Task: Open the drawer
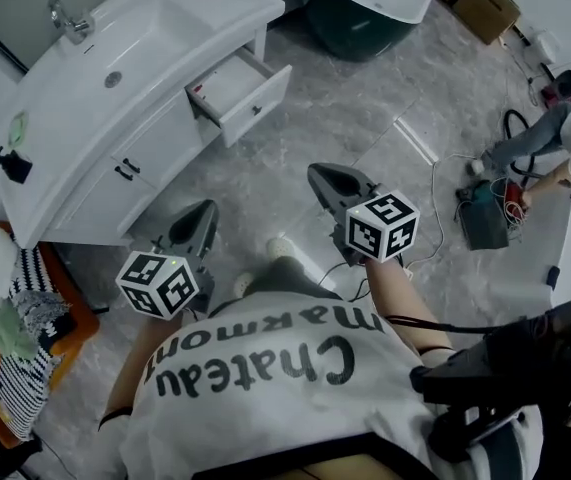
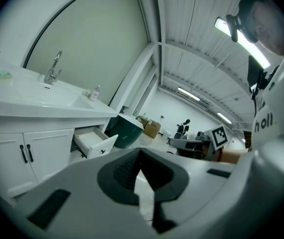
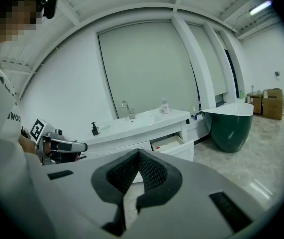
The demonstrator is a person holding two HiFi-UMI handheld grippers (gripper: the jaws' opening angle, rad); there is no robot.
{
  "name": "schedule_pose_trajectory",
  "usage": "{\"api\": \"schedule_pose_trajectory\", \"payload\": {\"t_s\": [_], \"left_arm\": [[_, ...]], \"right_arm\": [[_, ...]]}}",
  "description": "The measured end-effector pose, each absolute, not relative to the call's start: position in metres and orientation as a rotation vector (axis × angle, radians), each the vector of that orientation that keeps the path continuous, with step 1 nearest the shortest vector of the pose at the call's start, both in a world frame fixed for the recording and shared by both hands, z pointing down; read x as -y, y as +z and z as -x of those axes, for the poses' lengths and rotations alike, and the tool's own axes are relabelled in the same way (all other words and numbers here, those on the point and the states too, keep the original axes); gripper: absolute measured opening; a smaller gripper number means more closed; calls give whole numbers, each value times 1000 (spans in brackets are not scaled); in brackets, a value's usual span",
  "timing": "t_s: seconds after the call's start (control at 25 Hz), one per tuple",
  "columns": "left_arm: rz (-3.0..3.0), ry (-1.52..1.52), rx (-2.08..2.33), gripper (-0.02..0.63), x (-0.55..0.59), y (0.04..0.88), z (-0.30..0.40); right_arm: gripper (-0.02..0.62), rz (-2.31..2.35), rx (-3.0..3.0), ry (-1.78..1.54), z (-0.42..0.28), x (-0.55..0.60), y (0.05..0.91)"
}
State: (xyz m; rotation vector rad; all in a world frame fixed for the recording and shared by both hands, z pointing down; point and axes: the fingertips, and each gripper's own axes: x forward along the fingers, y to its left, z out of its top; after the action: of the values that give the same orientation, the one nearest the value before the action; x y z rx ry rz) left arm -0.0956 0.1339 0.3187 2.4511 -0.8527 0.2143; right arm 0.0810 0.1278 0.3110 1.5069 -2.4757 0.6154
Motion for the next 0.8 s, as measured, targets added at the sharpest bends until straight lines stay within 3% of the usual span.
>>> {"api": "schedule_pose_trajectory", "payload": {"t_s": [0.8], "left_arm": [[-2454, 197, 877, 8, -144, 317, 105]], "right_arm": [[5, -1503, 2462, 546, -75, -135, 304]]}}
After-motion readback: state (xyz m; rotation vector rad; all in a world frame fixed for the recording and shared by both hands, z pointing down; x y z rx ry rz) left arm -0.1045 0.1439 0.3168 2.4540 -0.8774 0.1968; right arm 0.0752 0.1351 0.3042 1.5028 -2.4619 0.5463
